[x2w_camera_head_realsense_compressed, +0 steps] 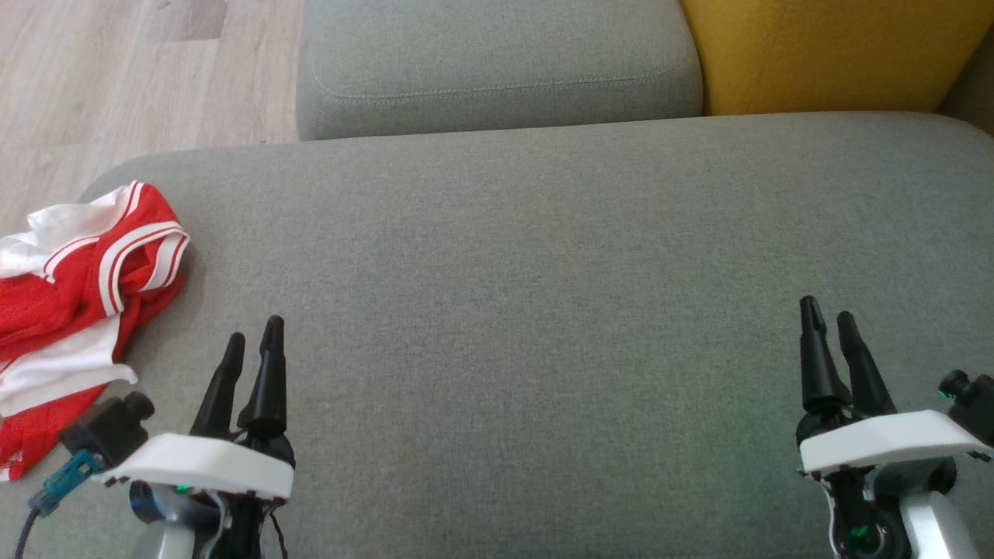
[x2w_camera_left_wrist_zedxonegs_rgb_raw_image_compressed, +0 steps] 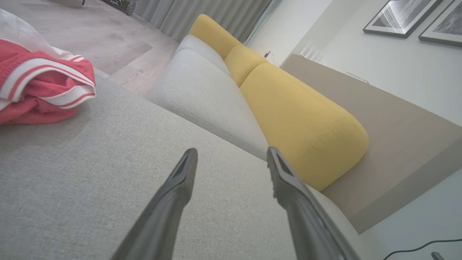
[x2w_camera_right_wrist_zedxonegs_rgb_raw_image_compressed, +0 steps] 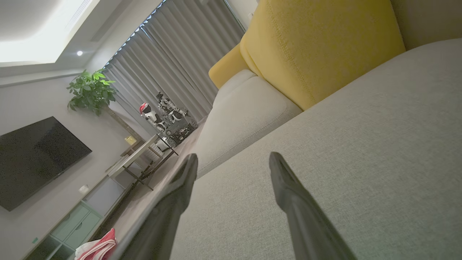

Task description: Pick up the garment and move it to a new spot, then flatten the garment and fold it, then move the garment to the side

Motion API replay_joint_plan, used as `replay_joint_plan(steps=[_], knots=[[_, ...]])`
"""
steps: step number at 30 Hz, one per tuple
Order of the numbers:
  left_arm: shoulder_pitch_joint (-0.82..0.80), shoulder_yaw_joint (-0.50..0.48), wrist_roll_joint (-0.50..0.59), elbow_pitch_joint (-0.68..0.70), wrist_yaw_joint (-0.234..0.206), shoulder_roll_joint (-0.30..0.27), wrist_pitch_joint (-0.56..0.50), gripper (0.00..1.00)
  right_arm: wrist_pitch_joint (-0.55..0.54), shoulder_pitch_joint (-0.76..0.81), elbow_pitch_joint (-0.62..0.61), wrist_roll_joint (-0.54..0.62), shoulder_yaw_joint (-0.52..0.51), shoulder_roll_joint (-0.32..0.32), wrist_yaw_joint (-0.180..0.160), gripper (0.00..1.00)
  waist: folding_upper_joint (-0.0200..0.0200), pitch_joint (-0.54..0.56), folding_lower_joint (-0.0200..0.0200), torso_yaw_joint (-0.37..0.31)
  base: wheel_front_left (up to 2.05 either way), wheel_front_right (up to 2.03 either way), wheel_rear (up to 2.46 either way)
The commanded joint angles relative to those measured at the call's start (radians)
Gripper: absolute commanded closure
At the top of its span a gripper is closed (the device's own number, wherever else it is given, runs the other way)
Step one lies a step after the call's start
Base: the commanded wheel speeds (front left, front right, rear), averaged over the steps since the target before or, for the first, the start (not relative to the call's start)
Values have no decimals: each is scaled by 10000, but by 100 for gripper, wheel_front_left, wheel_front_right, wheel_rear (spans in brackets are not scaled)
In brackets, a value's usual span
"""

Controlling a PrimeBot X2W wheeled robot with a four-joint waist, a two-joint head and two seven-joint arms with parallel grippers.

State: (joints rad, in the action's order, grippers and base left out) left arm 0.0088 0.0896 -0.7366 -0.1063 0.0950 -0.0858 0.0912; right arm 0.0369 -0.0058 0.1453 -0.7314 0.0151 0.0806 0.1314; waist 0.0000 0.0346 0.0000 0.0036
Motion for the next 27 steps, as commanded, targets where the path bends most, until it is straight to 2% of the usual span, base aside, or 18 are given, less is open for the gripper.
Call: replay_joint_plan(steps=[1,27], knots=[[-299,-99,339,420,-79,-190,119,0,129,-156,-429,332,173,243,-4,0,0,11,0,3,0,0,0],[78,253,3506,308,-709,-325,880,0,391,-50,-111,3884,359,196,-6,0,0,171,0,25,0,0,0]])
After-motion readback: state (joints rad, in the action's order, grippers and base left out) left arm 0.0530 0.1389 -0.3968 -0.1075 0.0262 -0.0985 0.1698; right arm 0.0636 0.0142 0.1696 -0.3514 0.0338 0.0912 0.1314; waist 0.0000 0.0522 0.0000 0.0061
